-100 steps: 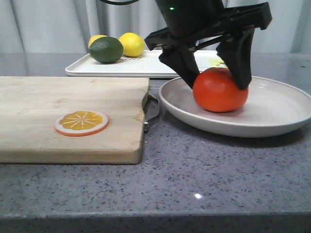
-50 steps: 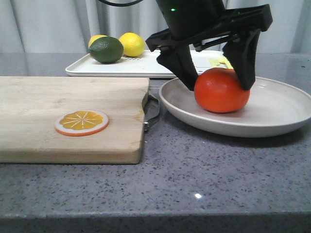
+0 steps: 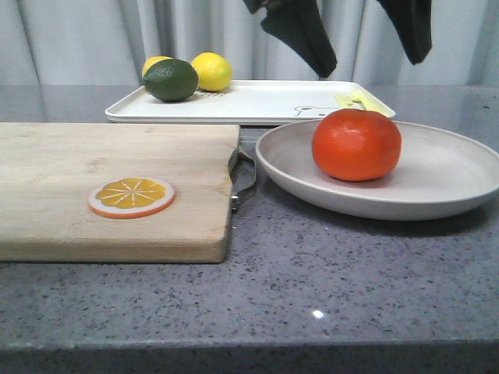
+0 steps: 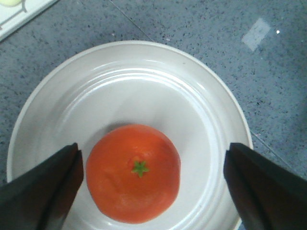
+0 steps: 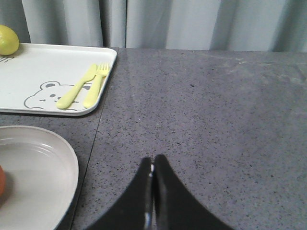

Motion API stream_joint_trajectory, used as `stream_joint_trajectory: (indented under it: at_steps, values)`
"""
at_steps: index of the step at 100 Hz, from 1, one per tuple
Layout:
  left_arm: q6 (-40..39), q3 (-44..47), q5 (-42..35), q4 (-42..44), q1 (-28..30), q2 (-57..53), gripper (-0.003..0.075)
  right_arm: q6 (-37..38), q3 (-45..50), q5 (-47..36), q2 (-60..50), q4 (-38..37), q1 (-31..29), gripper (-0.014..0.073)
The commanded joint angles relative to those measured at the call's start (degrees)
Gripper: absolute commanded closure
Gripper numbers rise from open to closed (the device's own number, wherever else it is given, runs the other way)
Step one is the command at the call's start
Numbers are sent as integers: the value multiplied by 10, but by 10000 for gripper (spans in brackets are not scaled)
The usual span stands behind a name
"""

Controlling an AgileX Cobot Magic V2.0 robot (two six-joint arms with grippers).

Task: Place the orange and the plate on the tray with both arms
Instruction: 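Lower the tangerine onto the plate, open the left gripper and withdraw, then move the right gripper down to the plate rim farthest from the board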

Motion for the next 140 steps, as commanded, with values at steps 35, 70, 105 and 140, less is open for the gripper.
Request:
stream_joint_trajectory:
  at_steps: [35,70,105,140]
  values:
    - [2,35,-41,55,2,-169,552,-1,-21,-32,5,-8,-4,661]
    - [-20,256,-174,73,15,-343,678,-1,-21,-19,5,-8,-4,661]
    - [-29,490,-278,73,51,-511,734,-1,-21,6,5,-8,-4,661]
    - [-30,678,-376,72,51,-659,734,-1,-21,25,5,-8,-4,661]
